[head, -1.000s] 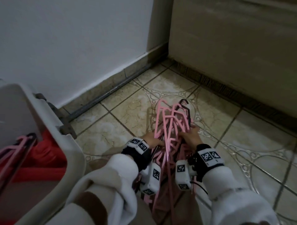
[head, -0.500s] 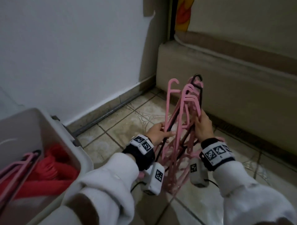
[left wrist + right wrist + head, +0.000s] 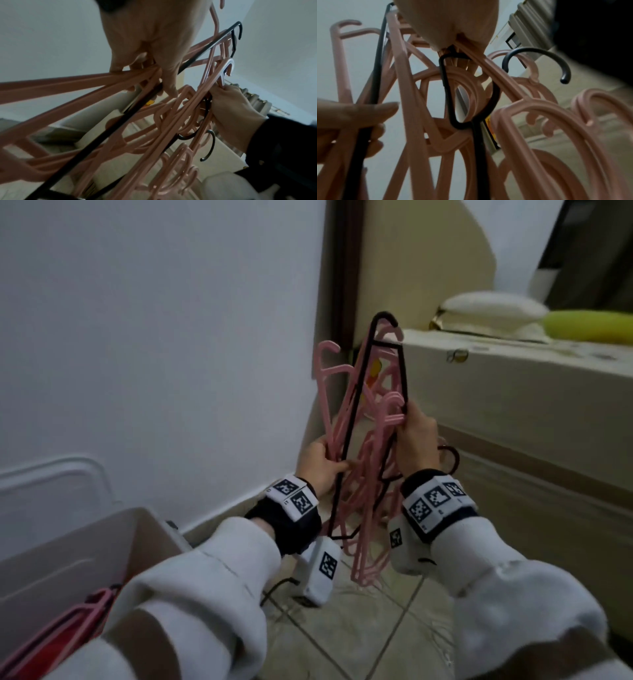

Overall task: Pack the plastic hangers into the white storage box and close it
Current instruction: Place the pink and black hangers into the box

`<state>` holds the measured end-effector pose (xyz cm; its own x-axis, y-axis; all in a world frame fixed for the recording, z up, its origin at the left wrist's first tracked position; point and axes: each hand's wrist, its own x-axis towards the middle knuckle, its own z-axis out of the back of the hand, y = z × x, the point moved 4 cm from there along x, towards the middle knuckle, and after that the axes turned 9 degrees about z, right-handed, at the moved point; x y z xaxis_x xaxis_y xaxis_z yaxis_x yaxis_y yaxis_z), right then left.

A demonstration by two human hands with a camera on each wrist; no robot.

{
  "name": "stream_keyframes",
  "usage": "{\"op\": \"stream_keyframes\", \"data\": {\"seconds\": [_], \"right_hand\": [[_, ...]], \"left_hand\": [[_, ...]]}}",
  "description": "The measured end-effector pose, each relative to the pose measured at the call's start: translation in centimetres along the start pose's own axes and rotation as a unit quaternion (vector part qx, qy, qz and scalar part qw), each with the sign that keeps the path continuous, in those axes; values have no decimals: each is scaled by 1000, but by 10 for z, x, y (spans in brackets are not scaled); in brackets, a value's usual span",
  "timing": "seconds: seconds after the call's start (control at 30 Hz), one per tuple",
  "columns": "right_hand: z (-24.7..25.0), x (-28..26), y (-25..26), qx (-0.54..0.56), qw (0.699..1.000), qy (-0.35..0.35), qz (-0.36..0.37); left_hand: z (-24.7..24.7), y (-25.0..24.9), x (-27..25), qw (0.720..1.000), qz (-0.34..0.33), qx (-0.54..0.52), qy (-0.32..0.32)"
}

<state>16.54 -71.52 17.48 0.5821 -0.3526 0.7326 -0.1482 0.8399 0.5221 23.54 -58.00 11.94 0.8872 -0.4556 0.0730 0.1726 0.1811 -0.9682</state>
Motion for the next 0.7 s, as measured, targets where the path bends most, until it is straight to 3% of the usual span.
{"op": "stream_keyframes", "data": {"seconds": [0.3,0.43,0.7], "right_hand": [[-25,41,162,7,991,43,127],[-66,32,244,11,979,78,187],[-149,-16,359,3,951,152,269]], "left_hand": [[144,-64,-43,995,-51,-7,-87],[233,-60,-76,991,-47,8,-123],[351,-23,-160,983,-4,51,-176]]}}
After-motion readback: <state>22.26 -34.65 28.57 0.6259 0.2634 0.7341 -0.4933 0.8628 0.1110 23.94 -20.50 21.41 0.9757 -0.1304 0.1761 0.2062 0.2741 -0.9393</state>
